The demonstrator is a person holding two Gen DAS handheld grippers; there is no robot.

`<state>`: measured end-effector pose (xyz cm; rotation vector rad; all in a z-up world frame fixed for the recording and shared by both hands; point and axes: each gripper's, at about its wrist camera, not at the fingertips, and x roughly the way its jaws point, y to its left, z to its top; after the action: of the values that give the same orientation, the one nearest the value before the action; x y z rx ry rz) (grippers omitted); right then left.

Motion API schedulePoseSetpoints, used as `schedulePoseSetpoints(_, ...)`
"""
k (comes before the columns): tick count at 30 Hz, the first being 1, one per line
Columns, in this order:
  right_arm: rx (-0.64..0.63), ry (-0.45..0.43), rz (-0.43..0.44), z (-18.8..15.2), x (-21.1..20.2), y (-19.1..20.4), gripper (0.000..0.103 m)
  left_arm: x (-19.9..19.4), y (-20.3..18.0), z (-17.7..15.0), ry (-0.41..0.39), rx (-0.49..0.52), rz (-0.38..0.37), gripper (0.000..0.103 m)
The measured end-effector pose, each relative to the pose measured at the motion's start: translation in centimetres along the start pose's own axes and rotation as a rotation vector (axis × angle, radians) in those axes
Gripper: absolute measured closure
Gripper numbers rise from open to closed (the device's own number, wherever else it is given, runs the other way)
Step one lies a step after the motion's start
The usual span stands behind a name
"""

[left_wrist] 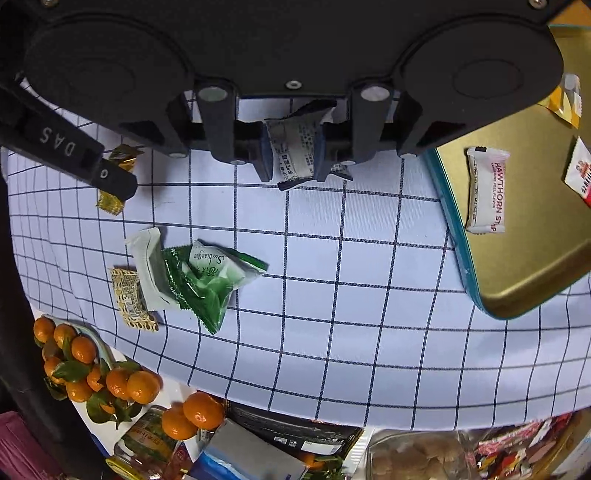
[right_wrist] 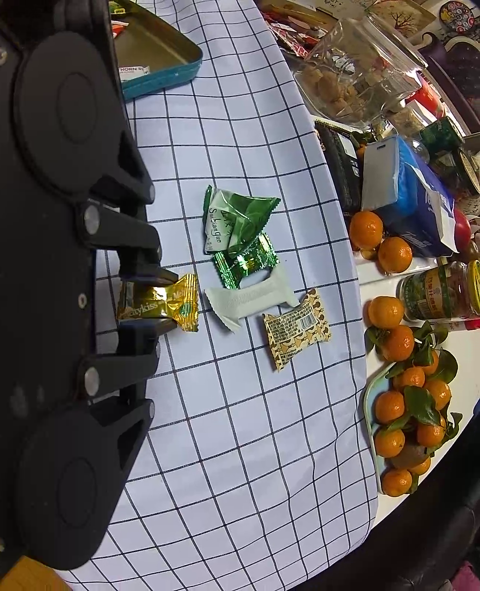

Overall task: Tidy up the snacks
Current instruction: 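Lift the grey packet with the left tool while the right tool lifts the gold candy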

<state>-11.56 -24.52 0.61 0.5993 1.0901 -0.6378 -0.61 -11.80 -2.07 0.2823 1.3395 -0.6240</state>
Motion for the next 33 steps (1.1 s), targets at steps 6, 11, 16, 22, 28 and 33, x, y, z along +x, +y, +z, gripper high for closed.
schedulePoseSetpoints(6, 0.021, -0.003, 0.013, 0.1, -0.3, -0.5, 0.083, -1.2, 0.3, -0.5, -0.053, -0.004, 0.026, 0.065)
schedulePoseSetpoints(11, 0.029, -0.008, 0.019, 0.0, -0.6, -0.6, 0.083, 0.0, 0.8, -0.4, -0.016, -0.035, 0.016, 0.057)
schedulePoseSetpoints(16, 0.027, -0.008, 0.026, -0.1, -0.7, -0.5, 0.083, 0.5, -0.1, -0.5, -0.022, -0.013, 0.032, 0.048)
schedulePoseSetpoints(22, 0.029, -0.003, 0.030, -0.1, -0.7, -0.7, 0.083, 1.6, -0.6, -0.6, 0.004, 0.006, 0.063, 0.047)
schedulePoseSetpoints(28, 0.041, 0.000, 0.033, 0.0, -0.7, -1.1, 0.082, 2.2, -1.0, -0.9, 0.023, 0.030, 0.091, 0.047)
schedulePoseSetpoints(33, 0.047, -0.006, 0.035, 0.0, -0.9, -1.3, 0.082, 2.3, -1.7, -1.0, 0.018, 0.041, 0.096, 0.056)
